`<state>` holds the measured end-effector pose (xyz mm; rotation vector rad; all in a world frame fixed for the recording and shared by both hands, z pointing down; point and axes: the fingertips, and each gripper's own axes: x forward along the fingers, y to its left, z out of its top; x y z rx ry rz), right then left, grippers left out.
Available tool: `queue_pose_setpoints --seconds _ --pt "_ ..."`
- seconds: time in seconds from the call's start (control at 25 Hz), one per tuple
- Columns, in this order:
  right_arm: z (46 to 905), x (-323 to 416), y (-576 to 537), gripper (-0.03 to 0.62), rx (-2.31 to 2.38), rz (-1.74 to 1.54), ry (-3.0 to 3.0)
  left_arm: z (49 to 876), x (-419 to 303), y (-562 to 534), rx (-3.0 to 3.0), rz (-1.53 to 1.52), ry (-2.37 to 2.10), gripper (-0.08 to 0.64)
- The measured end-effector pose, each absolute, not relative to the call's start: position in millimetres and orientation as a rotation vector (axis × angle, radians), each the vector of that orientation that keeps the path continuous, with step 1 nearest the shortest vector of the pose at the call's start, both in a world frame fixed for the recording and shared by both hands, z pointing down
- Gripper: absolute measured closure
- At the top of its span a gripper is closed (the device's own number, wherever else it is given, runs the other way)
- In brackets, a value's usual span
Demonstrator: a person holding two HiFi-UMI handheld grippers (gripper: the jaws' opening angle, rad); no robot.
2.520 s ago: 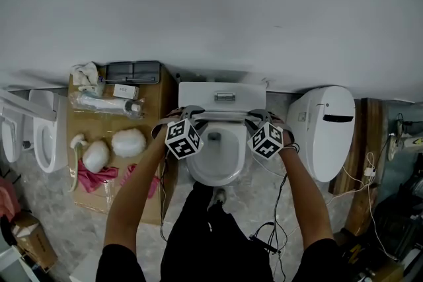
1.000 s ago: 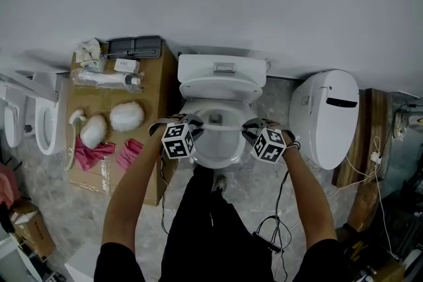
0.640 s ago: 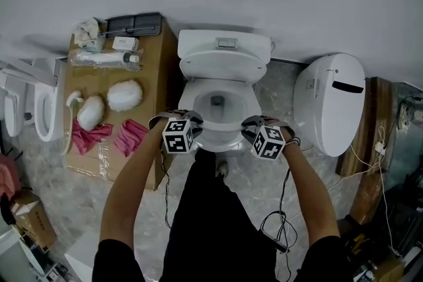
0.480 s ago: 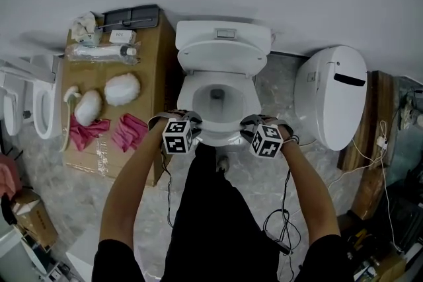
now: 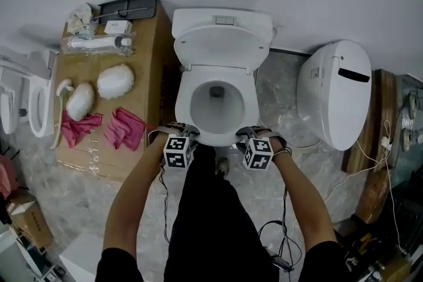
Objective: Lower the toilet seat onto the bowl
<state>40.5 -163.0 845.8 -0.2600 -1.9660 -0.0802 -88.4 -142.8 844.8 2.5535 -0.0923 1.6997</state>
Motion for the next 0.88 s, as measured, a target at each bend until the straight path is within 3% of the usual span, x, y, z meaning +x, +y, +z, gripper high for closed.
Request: queue_pose_setpoints --seconds 0.88 --pt "983.3 47.5 -106.1 0.403 -0.278 -0.127 -1.908 977.5 -80.5 -84.6 2.541 1.701 -0.036 0.425"
